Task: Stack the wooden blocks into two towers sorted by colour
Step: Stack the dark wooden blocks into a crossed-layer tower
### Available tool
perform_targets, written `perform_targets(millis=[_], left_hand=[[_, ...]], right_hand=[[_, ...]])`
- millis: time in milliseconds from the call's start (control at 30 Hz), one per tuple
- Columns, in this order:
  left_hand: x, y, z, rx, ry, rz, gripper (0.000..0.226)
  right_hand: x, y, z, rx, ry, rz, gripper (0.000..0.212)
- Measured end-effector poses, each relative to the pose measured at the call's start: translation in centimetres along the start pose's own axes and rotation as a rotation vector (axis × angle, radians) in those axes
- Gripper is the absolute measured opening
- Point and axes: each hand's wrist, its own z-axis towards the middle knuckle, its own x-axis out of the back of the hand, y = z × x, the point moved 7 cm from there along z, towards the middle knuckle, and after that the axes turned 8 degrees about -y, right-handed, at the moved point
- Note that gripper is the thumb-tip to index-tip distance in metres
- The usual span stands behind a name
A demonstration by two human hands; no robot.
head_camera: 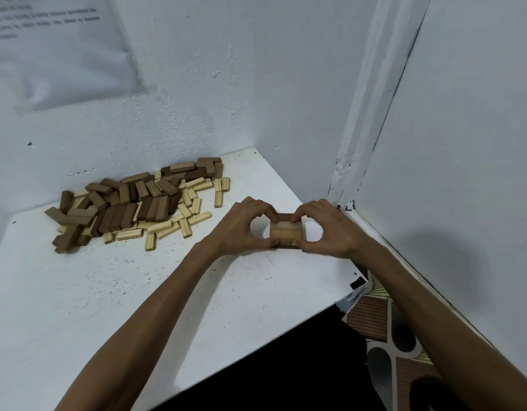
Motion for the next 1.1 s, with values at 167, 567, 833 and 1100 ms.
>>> perform_targets(millis=[167, 567, 833, 1100], left_hand=[[-0.3, -0.4, -0.1, 0.029, -0.009, -0.05, 0.042], [-0.5, -1.3, -0.2, 0.07, -0.009, -0.109, 0.043], [-1.6, -2.1, -0.9, 0.182, -0.025, -0.251, 0.073], [-2.5, -3.1, -1.3, 0.291, 0.004, -0.335, 0.1]], right_hand=[[-0.1, 0.2, 0.1, -0.014, -0.023, 0.029, 0.051], [-0.7, 1.0, 0.0, -0.042, -0.042, 0.137, 0.046], [-1.5, 1.9, -0.5, -0.098, -0.034, 0.221, 0.076], [-1.8, 2.4, -0.5, -0.129, -0.045, 0.246, 0.089]])
